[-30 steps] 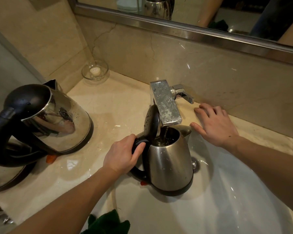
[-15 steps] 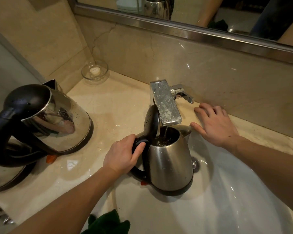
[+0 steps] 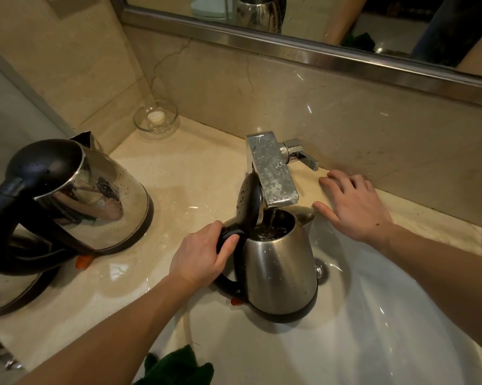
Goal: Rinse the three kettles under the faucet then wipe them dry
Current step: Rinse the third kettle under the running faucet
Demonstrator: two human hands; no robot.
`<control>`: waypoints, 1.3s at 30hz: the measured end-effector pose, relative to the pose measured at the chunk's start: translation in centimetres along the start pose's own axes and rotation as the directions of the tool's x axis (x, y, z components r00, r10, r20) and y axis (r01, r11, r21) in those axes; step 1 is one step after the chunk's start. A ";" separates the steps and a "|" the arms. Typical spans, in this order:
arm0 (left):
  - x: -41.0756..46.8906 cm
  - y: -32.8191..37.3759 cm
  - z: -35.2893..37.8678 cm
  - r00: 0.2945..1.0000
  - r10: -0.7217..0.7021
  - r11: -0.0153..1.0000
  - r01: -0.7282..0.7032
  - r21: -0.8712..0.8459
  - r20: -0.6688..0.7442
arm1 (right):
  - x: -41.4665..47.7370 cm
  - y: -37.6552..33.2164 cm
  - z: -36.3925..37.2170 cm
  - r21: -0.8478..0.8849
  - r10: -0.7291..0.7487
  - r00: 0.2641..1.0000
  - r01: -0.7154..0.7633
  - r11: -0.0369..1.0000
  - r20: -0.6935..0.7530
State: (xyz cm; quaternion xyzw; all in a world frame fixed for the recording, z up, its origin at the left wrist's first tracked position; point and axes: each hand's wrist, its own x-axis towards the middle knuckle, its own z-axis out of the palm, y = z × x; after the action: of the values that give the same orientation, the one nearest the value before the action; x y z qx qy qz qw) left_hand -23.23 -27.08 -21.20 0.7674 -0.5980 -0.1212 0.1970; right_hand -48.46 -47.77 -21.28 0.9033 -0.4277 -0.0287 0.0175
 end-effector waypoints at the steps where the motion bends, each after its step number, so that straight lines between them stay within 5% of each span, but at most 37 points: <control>1: 0.0 0.0 0.0 1.000 0.000 1.000 0.000 -0.001 0.000 | 0.0 0.0 0.0 0.001 0.001 1.000 -0.001 1.000 0.000; 39: 0.0 0.1 -0.1 1.000 0.003 1.000 -0.003 -0.003 0.010 | 0.0 0.0 -0.1 0.005 -0.003 1.000 0.003 1.000 0.001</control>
State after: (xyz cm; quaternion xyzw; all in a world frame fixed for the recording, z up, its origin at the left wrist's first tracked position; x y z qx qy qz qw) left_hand -23.32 -27.10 -21.07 0.7655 -0.6000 -0.1257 0.1954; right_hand -48.46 -47.76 -21.15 0.9039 -0.4265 -0.0283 0.0150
